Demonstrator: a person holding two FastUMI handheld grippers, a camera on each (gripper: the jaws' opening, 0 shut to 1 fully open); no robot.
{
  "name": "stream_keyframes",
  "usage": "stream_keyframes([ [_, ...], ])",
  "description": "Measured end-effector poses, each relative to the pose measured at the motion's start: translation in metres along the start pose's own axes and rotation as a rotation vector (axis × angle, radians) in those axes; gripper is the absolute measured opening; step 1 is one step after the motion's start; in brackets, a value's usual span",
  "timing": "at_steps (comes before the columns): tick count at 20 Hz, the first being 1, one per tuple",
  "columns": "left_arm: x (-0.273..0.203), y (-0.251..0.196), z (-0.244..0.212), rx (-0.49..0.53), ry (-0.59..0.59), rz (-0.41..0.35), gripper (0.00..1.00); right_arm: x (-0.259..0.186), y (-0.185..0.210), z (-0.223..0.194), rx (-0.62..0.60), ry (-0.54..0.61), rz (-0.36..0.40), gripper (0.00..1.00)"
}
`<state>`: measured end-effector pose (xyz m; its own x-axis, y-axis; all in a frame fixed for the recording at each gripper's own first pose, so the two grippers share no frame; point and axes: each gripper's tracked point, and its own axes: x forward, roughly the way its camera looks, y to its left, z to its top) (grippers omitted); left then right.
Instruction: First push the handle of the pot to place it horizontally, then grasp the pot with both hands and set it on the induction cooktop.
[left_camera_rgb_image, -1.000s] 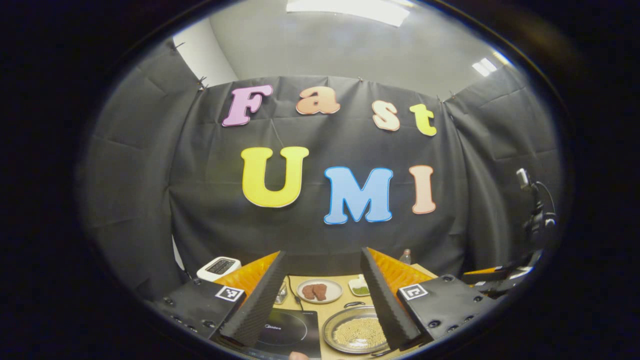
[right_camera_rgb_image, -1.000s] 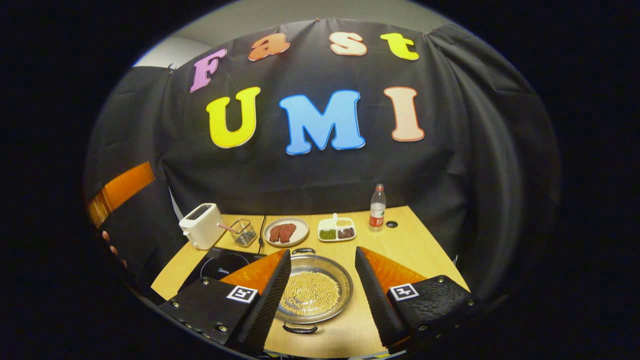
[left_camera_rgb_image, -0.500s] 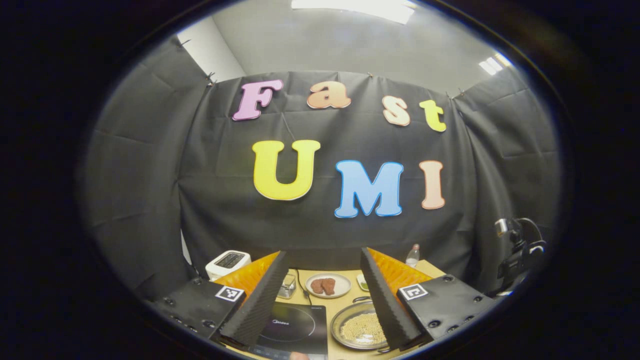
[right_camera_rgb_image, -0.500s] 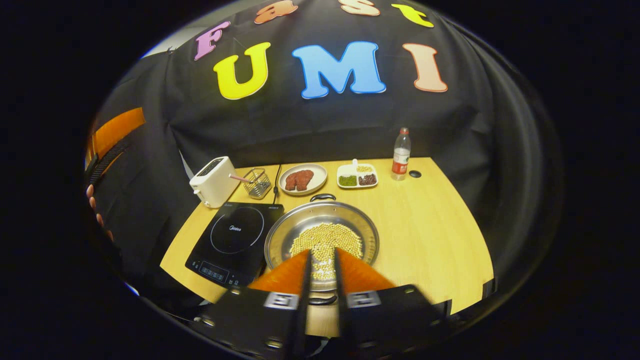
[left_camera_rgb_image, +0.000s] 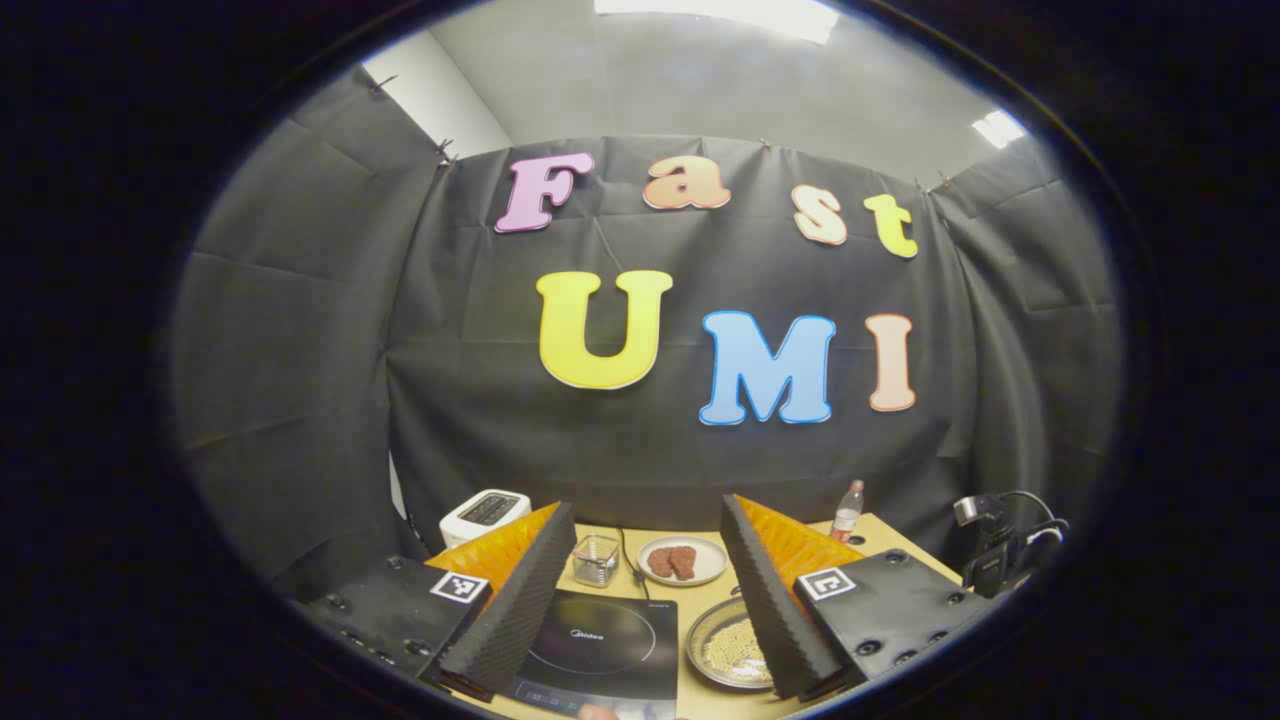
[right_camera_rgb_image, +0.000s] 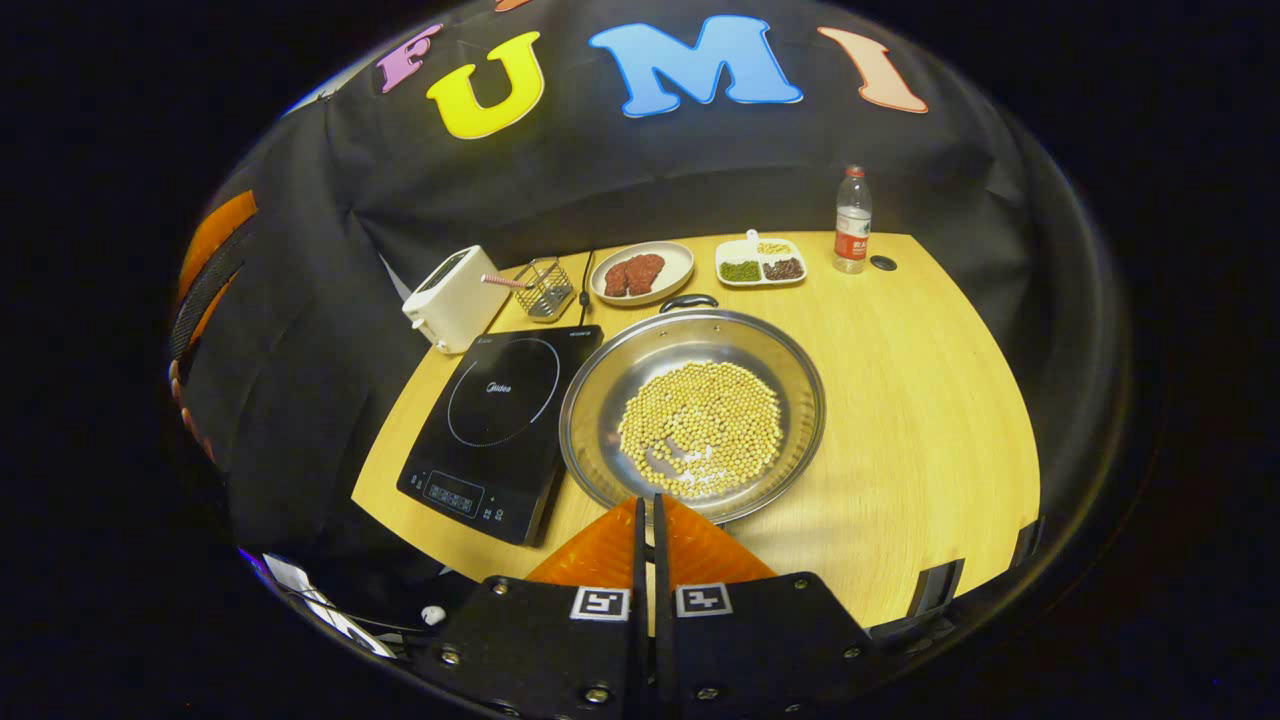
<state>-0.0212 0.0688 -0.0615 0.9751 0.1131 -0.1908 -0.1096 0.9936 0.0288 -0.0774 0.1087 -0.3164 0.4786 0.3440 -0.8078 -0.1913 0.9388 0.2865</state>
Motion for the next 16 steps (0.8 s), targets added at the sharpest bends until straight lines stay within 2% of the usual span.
stream_keyframes([
  [4,-0.009,0.013,0.002,0.010,-0.002,0.033,0.99,0.018,0.004,-0.018,-0.013,0.066,0.006,0.03],
  [5,-0.012,0.018,0.001,0.014,-0.002,0.043,0.95,0.024,0.007,-0.023,-0.001,0.091,0.021,0.03],
  [7,-0.016,0.027,0.000,0.018,0.001,0.065,0.95,0.034,0.009,-0.030,0.012,0.125,0.030,0.03],
  [11,-0.019,0.043,-0.008,0.020,0.020,0.111,0.99,0.048,0.012,-0.040,-0.013,0.169,0.034,0.01],
  [13,-0.021,0.048,-0.009,0.009,0.026,0.123,0.95,0.055,0.014,-0.045,-0.002,0.197,0.049,0.01],
  [16,-0.026,0.055,-0.005,0.017,0.027,0.142,0.99,0.068,0.018,-0.055,0.023,0.244,0.063,0.01],
])
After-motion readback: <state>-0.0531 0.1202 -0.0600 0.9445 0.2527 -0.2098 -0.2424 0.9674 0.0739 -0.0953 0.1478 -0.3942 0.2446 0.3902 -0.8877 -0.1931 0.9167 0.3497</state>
